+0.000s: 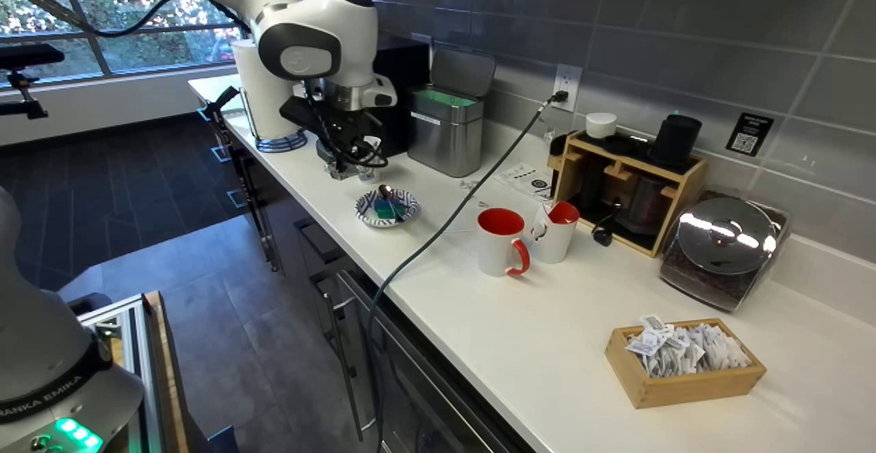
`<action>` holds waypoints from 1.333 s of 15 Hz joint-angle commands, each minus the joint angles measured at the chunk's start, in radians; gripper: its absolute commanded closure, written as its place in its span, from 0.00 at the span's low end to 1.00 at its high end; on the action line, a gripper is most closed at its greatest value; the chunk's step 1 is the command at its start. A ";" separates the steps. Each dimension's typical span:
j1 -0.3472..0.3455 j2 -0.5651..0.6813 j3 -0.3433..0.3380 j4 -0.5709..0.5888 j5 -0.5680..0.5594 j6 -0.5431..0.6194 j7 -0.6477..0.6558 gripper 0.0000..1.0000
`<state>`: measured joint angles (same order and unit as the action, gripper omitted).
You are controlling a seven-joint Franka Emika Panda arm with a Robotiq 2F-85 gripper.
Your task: Move the sauce packet to the blue and white bowl
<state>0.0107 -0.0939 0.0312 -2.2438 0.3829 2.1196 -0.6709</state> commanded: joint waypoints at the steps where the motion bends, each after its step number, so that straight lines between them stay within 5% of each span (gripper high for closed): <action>1: 0.022 0.015 0.008 -0.030 -0.082 0.062 0.145 0.99; 20: -0.001 0.188 -0.017 0.118 -0.163 0.031 0.447 0.99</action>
<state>0.0138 0.0526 0.0150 -2.1648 0.2541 2.1650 -0.2780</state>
